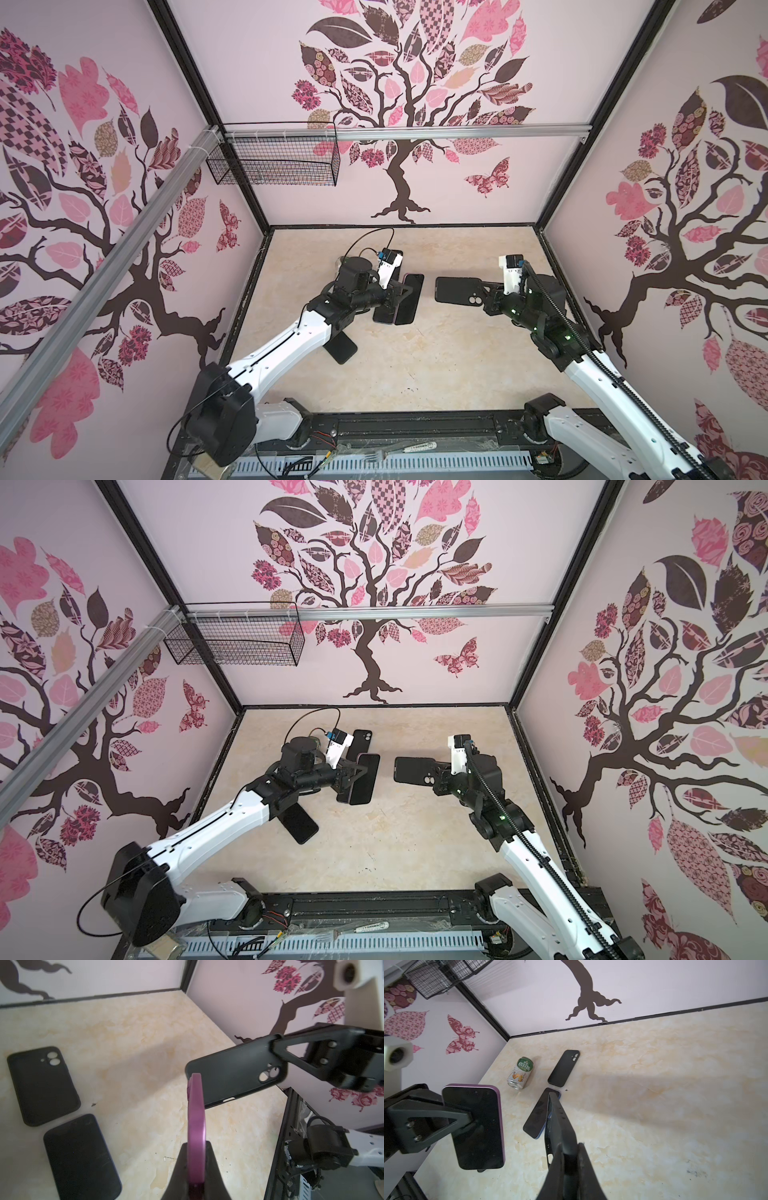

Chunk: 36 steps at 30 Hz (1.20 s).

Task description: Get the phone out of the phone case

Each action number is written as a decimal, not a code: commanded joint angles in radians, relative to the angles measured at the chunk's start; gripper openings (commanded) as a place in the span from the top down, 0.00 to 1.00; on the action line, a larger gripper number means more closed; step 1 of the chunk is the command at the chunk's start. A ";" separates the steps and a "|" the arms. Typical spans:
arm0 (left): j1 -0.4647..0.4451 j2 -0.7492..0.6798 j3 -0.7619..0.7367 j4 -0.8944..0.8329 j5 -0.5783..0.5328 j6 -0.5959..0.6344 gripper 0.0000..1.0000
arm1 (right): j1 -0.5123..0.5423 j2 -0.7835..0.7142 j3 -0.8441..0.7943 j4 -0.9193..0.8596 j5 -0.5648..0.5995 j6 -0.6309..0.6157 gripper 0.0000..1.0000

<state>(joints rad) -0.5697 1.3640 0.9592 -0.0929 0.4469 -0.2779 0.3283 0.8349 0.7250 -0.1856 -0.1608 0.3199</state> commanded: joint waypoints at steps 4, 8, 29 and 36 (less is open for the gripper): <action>0.047 0.183 0.125 0.021 0.072 -0.124 1.00 | -0.008 0.040 0.036 -0.064 0.153 0.065 1.00; 0.052 0.327 0.228 -0.038 0.151 -0.162 1.00 | -0.008 0.110 0.089 -0.178 0.116 0.057 1.00; 0.087 0.701 0.502 -0.170 0.328 -0.219 1.00 | -0.008 0.001 0.103 -0.247 0.205 0.088 1.00; 0.087 0.771 0.551 -0.164 0.338 -0.265 1.00 | -0.008 0.018 0.108 -0.258 0.189 0.117 1.00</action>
<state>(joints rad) -0.4843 2.1094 1.4639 -0.2718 0.7639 -0.5140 0.3222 0.8490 0.7853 -0.4271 0.0433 0.4160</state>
